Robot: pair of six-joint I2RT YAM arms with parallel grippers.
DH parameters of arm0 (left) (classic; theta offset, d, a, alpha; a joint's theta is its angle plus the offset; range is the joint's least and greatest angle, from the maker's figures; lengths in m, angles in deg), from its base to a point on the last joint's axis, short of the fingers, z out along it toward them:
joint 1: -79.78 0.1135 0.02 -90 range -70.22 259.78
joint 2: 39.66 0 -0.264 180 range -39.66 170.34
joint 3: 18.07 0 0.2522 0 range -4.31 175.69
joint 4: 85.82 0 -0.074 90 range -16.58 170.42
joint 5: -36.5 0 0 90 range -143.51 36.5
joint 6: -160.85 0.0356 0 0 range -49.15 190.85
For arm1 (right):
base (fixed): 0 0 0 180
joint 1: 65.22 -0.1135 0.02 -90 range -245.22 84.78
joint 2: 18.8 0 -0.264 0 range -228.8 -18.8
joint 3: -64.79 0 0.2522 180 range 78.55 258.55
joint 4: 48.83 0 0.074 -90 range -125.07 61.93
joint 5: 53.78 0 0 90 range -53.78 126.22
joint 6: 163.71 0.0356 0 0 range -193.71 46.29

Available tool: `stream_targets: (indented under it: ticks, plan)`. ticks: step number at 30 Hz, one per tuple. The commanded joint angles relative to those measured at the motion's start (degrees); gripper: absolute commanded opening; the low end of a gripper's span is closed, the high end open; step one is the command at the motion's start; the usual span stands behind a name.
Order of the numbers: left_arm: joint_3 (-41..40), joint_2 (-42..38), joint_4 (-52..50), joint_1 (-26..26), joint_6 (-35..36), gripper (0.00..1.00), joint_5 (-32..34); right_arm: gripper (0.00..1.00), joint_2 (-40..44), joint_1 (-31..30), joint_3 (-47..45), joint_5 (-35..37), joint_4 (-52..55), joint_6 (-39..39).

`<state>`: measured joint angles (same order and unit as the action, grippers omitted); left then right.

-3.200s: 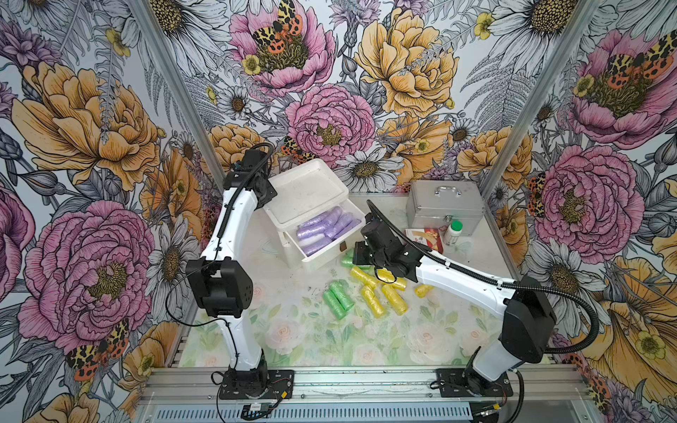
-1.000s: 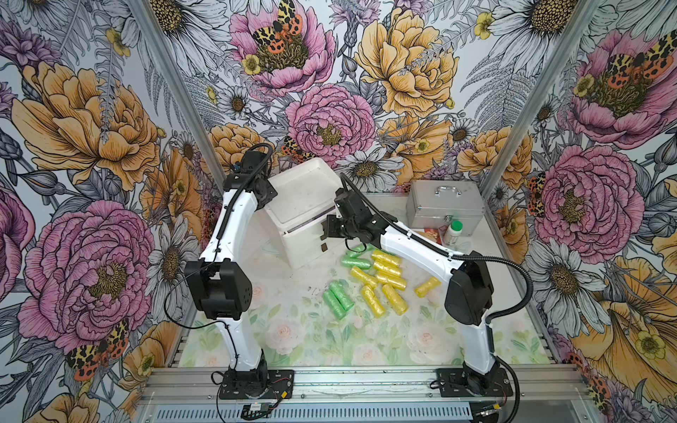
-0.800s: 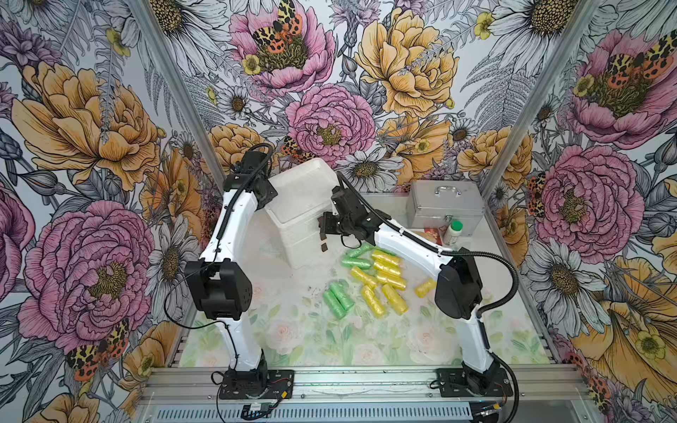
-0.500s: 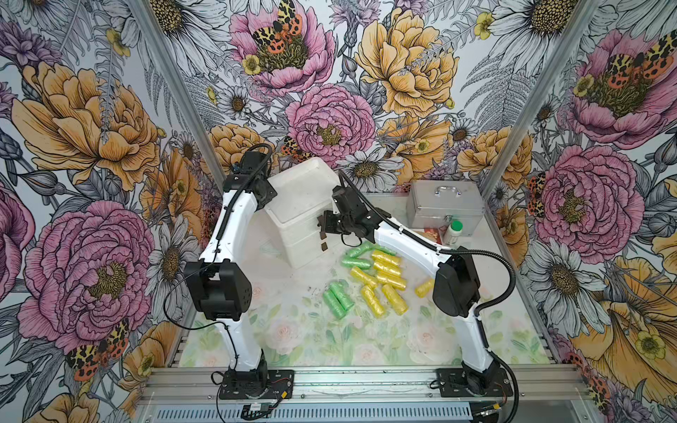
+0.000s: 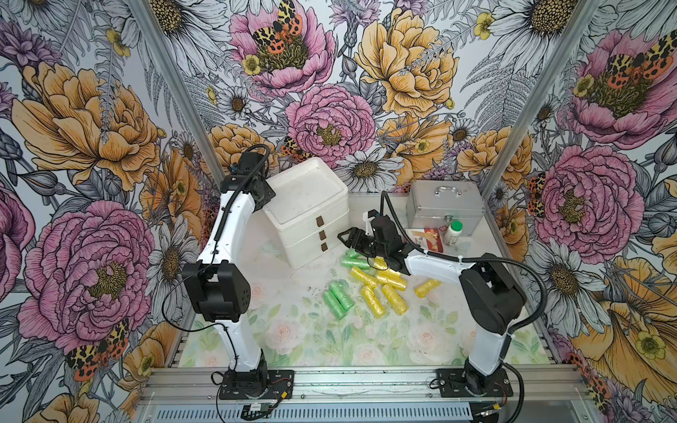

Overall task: Sort the rolls of trash bags by color and place them into the drawer
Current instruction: Open the drawer in the storage box.

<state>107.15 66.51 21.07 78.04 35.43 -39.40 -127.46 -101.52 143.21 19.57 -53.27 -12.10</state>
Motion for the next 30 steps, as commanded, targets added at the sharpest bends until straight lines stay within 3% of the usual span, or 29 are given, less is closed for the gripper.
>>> stream_targets:
  ticks: [1, 30]
  plan:
    - [-3.32, 2.02, -6.55, -0.81, -8.55, 0.0, -17.55, 0.68, -3.83, -0.88, -2.89, -3.17, -22.99, 8.38]
    - [4.26, 9.05, -6.73, -2.79, -9.14, 0.0, -19.66, 0.68, -16.78, -3.26, 4.71, -0.02, -35.83, 8.97]
